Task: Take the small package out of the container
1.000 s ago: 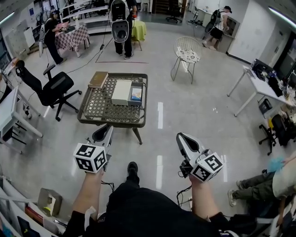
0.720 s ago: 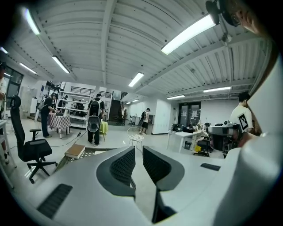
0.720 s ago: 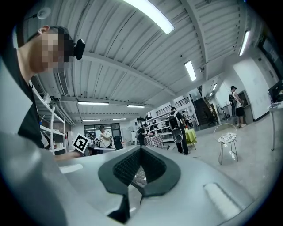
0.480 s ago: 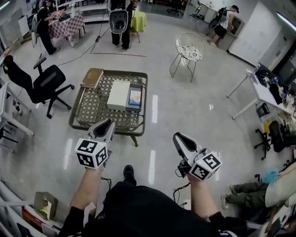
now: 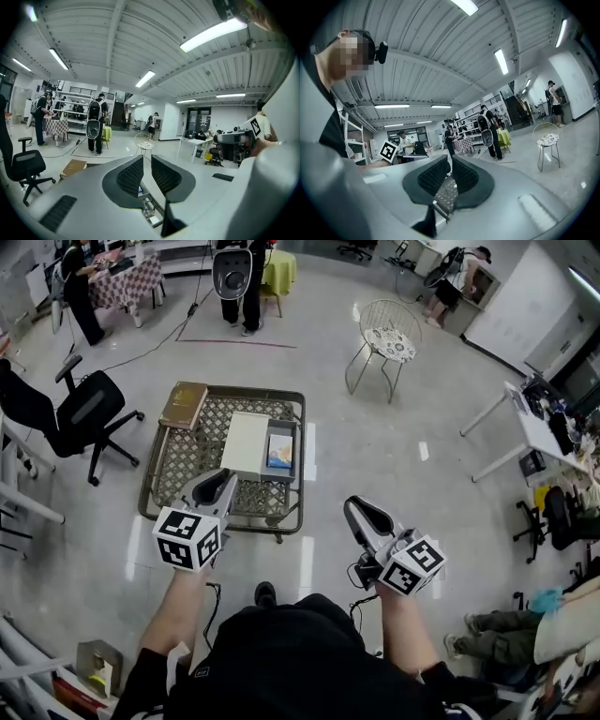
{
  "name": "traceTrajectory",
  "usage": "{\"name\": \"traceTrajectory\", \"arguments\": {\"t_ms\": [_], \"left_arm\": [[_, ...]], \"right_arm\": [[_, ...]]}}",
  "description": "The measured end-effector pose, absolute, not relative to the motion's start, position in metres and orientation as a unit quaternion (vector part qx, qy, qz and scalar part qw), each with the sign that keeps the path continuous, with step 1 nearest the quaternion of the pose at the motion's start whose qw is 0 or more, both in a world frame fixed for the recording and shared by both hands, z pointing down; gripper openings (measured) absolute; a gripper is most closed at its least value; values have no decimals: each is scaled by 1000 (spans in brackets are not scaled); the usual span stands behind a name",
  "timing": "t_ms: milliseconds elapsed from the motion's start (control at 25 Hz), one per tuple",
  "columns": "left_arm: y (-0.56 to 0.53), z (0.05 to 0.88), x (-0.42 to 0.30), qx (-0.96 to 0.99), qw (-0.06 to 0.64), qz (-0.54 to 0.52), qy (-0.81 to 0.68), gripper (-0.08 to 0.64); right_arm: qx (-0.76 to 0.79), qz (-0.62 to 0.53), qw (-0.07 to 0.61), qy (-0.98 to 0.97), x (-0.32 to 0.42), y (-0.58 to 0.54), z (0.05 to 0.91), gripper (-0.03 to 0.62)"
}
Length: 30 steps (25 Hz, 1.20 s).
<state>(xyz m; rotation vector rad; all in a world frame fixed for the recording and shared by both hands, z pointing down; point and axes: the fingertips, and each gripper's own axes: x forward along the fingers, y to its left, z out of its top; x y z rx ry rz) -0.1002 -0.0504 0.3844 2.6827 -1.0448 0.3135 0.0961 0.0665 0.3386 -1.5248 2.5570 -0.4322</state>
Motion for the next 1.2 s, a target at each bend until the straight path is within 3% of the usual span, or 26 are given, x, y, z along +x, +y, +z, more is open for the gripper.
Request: {"name": "traceTrajectory", "arguments": {"t_ms": [600, 1200], "left_arm": [[-135, 402, -70, 903, 141, 131, -385, 57], [-227, 416, -7, 864, 166, 153, -451, 57]], "right_arm": [[-461, -189, 71, 864, 128, -46, 376, 44], [-361, -231, 11, 903, 171, -187, 430, 90]]}}
